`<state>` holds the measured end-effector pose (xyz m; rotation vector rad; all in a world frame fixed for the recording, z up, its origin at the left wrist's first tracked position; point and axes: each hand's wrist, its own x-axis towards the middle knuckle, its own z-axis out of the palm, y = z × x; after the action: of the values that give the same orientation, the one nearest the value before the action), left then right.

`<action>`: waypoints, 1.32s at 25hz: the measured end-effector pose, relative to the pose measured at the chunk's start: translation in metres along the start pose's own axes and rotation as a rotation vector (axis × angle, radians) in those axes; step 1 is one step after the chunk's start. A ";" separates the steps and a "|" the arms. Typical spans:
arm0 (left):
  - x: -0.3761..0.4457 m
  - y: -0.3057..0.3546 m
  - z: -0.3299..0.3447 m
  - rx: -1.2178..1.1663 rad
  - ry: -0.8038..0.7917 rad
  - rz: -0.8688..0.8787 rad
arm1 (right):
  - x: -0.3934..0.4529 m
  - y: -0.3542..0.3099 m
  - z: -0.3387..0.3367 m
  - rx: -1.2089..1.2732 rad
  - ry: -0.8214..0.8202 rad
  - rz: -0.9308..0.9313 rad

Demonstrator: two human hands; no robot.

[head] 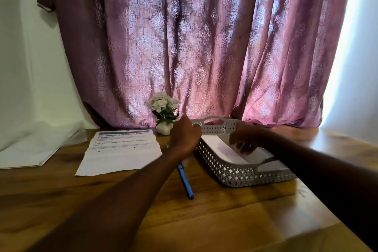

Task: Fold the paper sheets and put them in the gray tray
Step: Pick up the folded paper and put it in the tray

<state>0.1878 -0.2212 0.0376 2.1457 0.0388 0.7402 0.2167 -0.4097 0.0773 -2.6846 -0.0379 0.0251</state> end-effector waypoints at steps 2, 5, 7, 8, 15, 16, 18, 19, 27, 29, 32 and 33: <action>-0.002 0.000 -0.015 0.116 0.100 0.154 | -0.014 -0.011 -0.006 -0.202 0.356 -0.204; -0.005 -0.009 -0.050 0.259 0.151 0.318 | -0.045 -0.047 0.002 -0.079 0.622 -0.466; -0.015 -0.037 -0.084 0.394 0.110 0.375 | -0.069 -0.079 0.028 -0.010 0.666 -0.637; -0.020 -0.057 -0.102 0.468 0.087 0.396 | -0.079 -0.093 0.045 0.015 0.635 -0.702; -0.001 -0.155 -0.198 0.489 -0.034 0.185 | -0.061 -0.185 0.158 -0.167 0.086 -0.734; 0.000 -0.167 -0.197 0.476 -0.058 0.182 | -0.054 -0.190 0.168 -0.201 0.038 -0.702; 0.002 -0.187 -0.191 0.468 -0.182 0.134 | -0.045 -0.195 0.183 -0.210 0.005 -0.660; 0.005 -0.194 -0.189 0.508 -0.255 0.086 | -0.041 -0.195 0.188 -0.194 -0.001 -0.648; 0.008 -0.199 -0.198 0.715 0.015 -0.050 | -0.046 -0.187 0.185 -0.112 0.010 -0.676; 0.006 -0.195 -0.201 0.741 0.004 -0.084 | -0.051 -0.186 0.182 -0.081 0.019 -0.703; 0.001 -0.187 -0.201 0.646 0.013 -0.170 | -0.057 -0.182 0.180 -0.005 0.066 -0.737; 0.000 -0.184 -0.201 0.575 0.038 -0.222 | -0.057 -0.180 0.180 0.024 0.075 -0.747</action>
<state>0.1247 0.0413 -0.0028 2.6073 0.5613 0.6936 0.1509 -0.1704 -0.0040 -2.4781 -0.9918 -0.3021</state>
